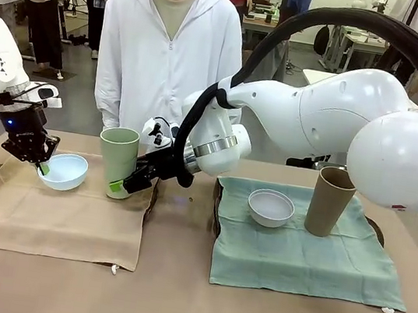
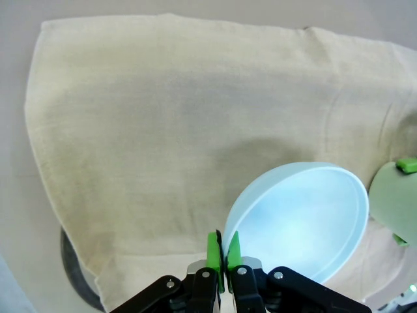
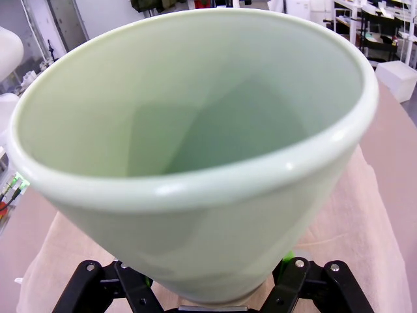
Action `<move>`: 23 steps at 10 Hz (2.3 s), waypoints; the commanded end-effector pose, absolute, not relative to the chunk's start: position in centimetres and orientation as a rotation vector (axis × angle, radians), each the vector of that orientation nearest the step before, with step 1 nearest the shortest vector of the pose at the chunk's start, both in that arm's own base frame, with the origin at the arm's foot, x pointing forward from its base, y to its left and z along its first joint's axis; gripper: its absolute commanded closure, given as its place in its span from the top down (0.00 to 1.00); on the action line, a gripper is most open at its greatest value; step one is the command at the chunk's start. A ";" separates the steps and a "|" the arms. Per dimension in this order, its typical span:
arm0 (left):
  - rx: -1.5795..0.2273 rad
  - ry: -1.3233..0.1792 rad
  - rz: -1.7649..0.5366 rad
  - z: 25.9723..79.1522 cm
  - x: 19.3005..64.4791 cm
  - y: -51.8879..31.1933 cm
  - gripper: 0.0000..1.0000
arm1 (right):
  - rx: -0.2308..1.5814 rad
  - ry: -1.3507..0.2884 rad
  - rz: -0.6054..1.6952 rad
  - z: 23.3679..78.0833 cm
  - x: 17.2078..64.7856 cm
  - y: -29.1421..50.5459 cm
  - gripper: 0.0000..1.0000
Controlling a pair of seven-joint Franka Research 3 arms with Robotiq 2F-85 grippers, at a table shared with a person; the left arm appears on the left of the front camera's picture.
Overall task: Set up a tray with a mat and arrange the tableware.
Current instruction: Place the Picnic Bowl and Reusable plastic cup back onto the Handle tray in front of the human's position.
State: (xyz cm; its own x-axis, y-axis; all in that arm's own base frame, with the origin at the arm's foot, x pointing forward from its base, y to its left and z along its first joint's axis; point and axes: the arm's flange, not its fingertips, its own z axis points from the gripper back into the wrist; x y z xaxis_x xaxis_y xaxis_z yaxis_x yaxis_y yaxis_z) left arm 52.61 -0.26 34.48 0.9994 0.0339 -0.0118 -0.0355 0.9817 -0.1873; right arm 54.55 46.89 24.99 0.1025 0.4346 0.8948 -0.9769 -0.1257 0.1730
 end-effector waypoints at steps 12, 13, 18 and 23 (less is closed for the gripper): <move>-0.198 0.050 0.017 37.0 51.5 -0.3 0.74 | 0.784 -0.473 1.338 30.1 51.9 44.8 1.00; -0.191 0.052 0.003 38.2 50.8 -0.5 0.85 | 0.729 -0.421 1.291 31.7 50.9 43.5 1.00; -0.092 0.034 -0.131 46.1 46.9 -4.6 0.97 | 0.529 -0.308 0.864 40.1 46.7 39.9 1.00; -0.029 0.049 -0.185 50.6 46.0 -10.2 0.97 | 0.336 -0.248 0.510 48.5 40.9 36.4 1.00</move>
